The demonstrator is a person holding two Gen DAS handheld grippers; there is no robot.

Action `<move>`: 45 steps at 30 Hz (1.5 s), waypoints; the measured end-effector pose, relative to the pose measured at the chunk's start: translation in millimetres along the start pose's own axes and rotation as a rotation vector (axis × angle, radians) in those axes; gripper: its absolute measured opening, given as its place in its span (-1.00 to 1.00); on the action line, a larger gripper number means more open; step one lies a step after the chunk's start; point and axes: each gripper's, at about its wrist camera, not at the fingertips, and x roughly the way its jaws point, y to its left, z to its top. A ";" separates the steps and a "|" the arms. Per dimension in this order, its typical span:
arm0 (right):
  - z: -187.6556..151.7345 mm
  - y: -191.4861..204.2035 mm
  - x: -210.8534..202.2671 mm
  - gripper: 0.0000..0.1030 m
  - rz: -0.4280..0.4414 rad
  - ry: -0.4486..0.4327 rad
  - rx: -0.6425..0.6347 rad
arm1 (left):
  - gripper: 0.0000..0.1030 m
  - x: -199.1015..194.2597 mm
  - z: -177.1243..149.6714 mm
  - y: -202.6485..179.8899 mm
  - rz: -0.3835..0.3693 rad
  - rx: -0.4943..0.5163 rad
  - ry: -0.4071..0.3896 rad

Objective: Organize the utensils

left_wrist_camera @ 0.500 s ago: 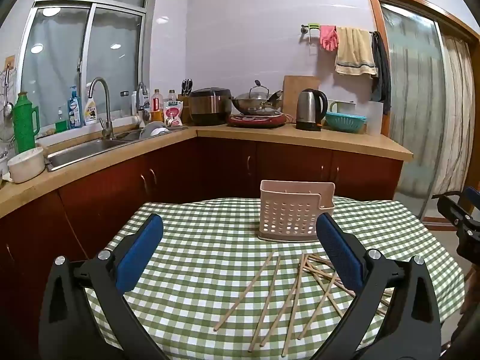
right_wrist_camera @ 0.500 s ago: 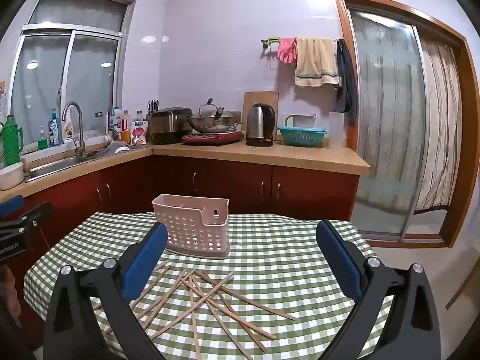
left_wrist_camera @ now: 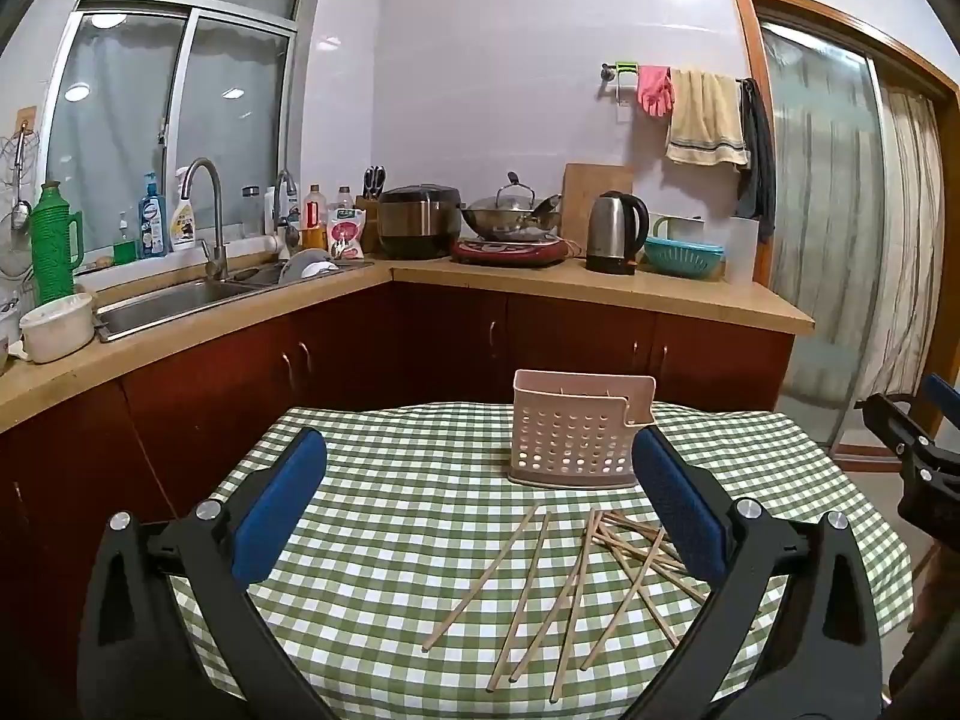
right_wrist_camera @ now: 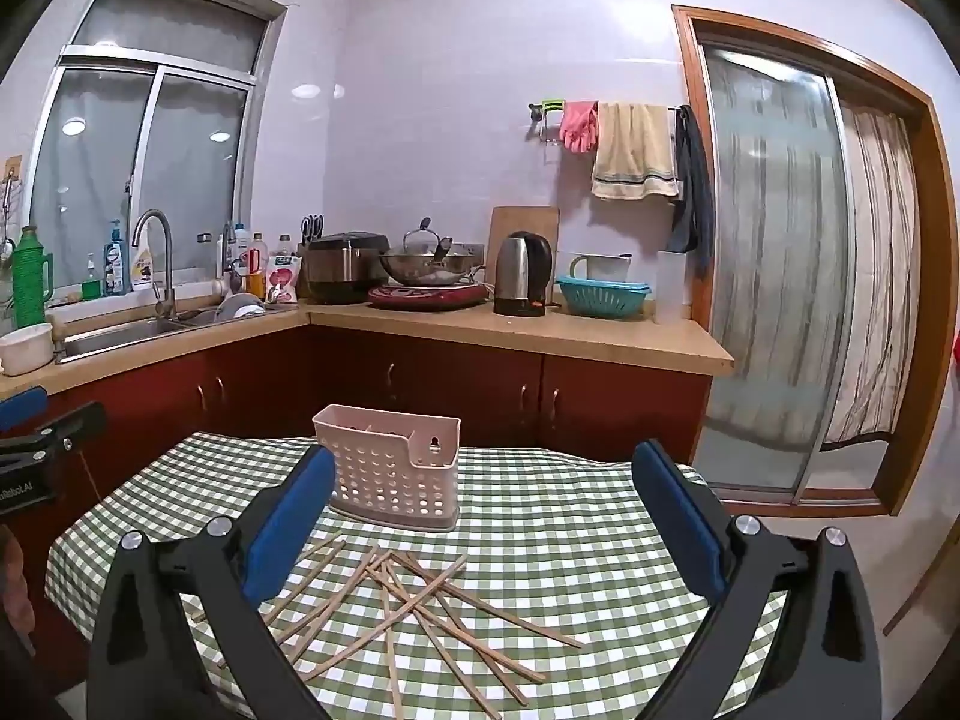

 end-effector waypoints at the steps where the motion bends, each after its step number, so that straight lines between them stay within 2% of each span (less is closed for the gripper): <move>1: -3.2 4.0 2.6 0.87 0.001 0.002 -0.002 | 0.93 -0.7 -0.6 -0.6 0.003 0.002 -0.002; 45: -1.2 6.6 1.4 0.87 0.004 0.006 -0.010 | 0.93 -6.7 8.7 10.9 0.009 0.000 0.005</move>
